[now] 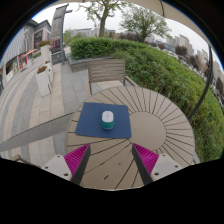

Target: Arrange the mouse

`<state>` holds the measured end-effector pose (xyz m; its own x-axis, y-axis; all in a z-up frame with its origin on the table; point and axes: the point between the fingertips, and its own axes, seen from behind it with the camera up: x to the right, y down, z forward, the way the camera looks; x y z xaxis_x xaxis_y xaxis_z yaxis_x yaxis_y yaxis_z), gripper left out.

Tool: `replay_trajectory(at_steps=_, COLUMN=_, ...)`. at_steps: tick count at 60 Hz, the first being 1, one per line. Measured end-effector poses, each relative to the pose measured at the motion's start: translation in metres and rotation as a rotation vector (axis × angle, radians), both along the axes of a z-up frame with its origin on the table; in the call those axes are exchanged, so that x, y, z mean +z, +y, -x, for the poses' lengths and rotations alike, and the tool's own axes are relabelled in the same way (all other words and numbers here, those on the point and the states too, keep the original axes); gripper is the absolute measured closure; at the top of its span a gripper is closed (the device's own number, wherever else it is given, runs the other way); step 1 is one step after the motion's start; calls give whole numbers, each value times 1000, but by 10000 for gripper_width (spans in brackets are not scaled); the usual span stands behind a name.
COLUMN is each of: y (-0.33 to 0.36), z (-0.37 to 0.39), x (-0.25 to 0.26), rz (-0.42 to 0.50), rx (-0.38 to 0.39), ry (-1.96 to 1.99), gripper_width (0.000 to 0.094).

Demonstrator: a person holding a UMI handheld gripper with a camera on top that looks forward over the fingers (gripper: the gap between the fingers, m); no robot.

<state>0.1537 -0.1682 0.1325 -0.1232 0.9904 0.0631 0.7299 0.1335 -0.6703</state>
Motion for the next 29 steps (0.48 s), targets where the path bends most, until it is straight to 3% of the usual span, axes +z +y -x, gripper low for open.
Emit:
replay_trajectory(at_steps=8, y=25, z=-21, x=11, rz=-56, rx=-2, ry=26, gripper_width=84)
replay_trajectory(at_steps=29, y=82, z=-39, x=26, rz=7, rx=-24, ry=62, gripper_width=83)
